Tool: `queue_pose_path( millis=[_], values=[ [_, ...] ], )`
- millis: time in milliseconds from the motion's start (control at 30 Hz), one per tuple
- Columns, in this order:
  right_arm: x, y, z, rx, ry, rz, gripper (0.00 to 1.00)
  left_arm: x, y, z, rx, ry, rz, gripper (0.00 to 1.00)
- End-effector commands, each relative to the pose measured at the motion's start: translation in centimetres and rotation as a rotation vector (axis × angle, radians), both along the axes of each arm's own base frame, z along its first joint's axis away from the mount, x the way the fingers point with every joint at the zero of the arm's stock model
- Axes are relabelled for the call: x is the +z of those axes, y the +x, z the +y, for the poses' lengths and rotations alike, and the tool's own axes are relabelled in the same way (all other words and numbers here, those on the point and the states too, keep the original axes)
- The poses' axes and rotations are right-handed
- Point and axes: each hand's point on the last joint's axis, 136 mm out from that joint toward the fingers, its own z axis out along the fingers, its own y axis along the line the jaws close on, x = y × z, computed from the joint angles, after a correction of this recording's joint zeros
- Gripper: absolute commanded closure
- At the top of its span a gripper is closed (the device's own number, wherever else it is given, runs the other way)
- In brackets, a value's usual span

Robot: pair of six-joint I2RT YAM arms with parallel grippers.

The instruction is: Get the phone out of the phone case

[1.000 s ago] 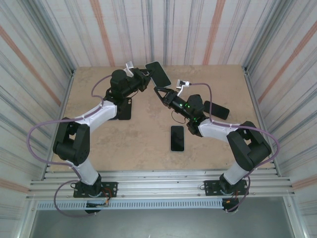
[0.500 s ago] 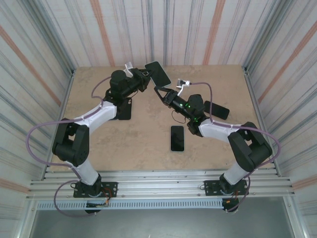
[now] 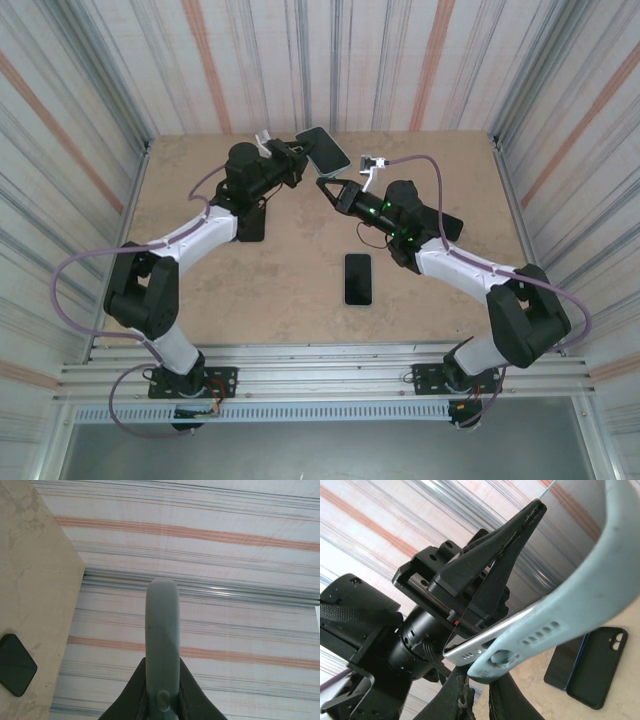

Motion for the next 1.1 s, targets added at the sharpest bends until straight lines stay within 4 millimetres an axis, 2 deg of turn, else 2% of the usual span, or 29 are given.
queue_pose_path(
  millis=[0,200,400,533,767,933,1067],
  values=[
    [-4.9,1.7,-1.6,-0.082,-0.137,0.114,0.95,8.9,-3.6,0.1,-0.068,-0.142,-0.166,1.0],
    [-3.8,1.8,-1.5,-0.072,-0.037,0.116,0.9,8.6,-4.1,0.3,-0.08,-0.077,-0.195,1.0],
    [-1.5,1.3,-2.1,-0.049,0.027,0.101,0.73,8.1,-3.7,1.6,-0.071,0.01,-0.259,1.0],
    [-0.3,0.1,-2.2,0.009,-0.024,0.082,0.62,8.1,-3.5,2.3,-0.086,0.073,-0.308,1.0],
    [1.0,-2.1,-4.3,0.13,-0.151,0.005,0.46,9.1,-3.3,3.2,-0.155,0.229,-0.502,1.0],
    [1.4,-4.1,-4.2,0.297,-0.347,-0.155,0.41,11.5,-4.4,2.5,-0.288,0.284,-0.736,1.0],
    [1.1,-4.2,-3.8,0.399,-0.418,-0.241,0.42,12.7,-5.6,1.8,-0.387,0.317,-0.897,1.0]
  ],
)
